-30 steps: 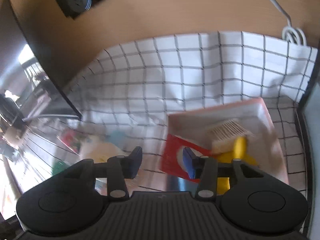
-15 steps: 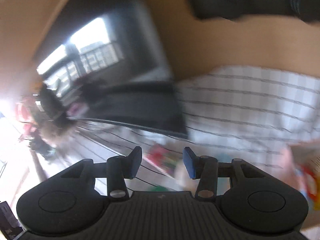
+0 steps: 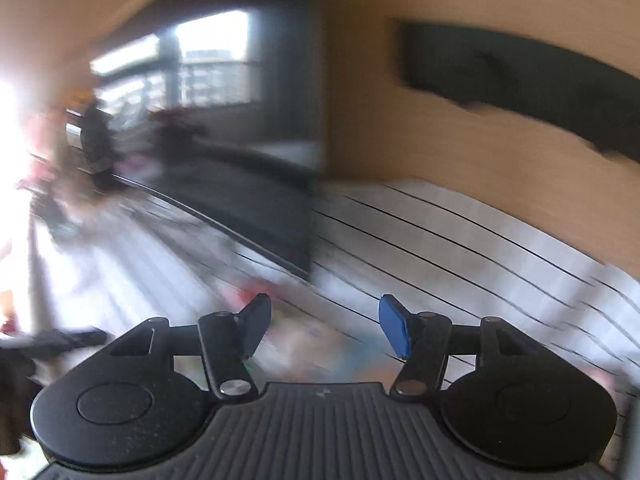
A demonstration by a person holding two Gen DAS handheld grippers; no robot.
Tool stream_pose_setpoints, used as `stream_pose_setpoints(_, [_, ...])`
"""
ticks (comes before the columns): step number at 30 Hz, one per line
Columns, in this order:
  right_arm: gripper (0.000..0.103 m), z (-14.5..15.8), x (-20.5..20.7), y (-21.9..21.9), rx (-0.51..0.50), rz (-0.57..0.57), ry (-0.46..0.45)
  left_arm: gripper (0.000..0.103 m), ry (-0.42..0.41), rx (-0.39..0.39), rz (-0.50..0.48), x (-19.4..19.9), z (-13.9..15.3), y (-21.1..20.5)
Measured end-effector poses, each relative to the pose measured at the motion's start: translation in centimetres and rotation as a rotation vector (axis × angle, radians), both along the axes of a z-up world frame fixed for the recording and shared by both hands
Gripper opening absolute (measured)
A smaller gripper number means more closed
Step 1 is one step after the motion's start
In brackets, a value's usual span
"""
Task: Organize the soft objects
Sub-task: 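Move both open tools back over the remaining items on the cloth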
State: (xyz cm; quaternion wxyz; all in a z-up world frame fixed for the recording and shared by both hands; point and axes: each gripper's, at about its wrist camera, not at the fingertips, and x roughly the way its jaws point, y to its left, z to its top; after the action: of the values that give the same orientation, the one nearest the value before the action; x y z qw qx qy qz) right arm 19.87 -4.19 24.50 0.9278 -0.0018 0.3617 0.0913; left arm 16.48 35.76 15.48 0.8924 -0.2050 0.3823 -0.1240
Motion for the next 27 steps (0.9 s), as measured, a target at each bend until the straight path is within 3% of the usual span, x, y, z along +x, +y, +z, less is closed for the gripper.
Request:
stream_pose_setpoints(5, [0.06, -6.0, -2.4, -8.8, -0.013, -0.145, 0.129, 0.063, 0.038, -0.018, -0.031, -0.7, -3.0, -4.1])
stream_pose_setpoints(8, [0.059, -9.3, -3.3, -9.1, -0.09, -0.13, 0.14, 0.063, 0.077, -0.011, -0.024, -1.1, -4.6, -5.4])
stream_pose_setpoints(12, [0.036, -13.4, -2.6, -9.4, -0.145, -0.112, 0.131, 0.063, 0.11, 0.029, -0.008, -2.0, -5.1, -6.4])
stream_pose_setpoints(16, [0.01, -14.3, -0.1, -12.1, -0.006, -0.162, 0.127, 0.063, 0.115, 0.059, 0.021, -3.3, -4.6, -6.8])
stream_pose_setpoints(21, [0.01, -16.1, 3.9, -14.9, 0.15, -0.276, 0.21, 0.063, 0.134, 0.083, 0.05, -4.5, -4.5, -6.7])
stream_pose_setpoints(27, [0.014, -15.2, 2.9, -14.2, 0.12, -0.228, 0.277, 0.063, 0.132, 0.078, 0.069, -5.3, -4.4, -5.2])
